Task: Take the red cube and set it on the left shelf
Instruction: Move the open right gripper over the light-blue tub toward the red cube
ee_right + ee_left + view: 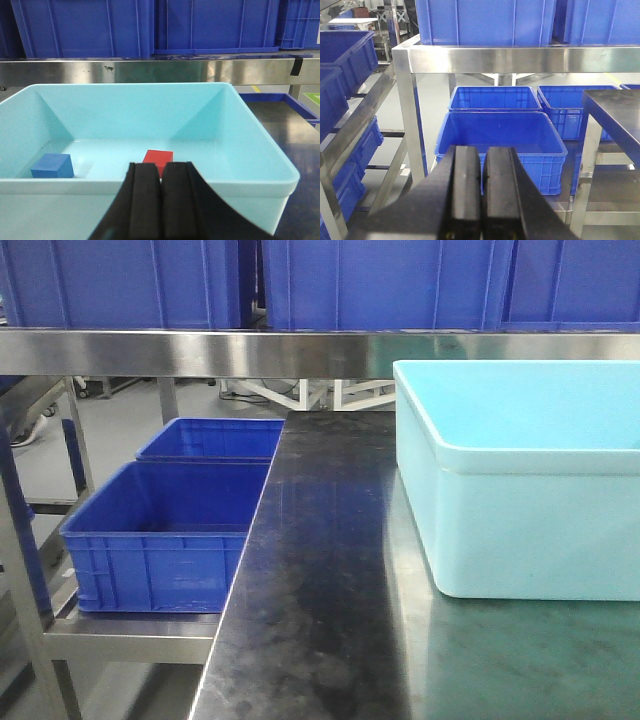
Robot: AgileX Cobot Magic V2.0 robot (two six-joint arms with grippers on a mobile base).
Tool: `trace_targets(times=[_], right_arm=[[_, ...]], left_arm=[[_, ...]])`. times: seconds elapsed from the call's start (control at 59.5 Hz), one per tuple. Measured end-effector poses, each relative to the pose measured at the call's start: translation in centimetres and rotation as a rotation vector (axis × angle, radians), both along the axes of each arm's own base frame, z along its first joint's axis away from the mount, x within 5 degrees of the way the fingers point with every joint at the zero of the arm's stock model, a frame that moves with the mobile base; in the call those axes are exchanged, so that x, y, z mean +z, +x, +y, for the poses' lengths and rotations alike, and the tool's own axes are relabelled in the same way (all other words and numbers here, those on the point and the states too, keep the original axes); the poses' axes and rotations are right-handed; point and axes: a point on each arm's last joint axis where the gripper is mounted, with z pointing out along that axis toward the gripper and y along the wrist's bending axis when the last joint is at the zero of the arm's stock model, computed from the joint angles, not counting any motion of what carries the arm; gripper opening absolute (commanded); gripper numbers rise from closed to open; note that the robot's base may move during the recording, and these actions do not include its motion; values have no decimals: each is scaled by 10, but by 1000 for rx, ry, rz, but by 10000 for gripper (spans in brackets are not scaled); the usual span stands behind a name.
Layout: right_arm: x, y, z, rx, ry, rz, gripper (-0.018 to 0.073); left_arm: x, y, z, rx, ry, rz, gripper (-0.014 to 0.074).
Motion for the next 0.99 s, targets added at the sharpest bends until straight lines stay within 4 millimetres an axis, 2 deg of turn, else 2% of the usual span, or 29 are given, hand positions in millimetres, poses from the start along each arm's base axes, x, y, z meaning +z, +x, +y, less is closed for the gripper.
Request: trace_targets(times=[0.992], right_arm=[[0,0,0,0,0,-4,49]], left_arm=[[0,0,0,0,0,0,102]])
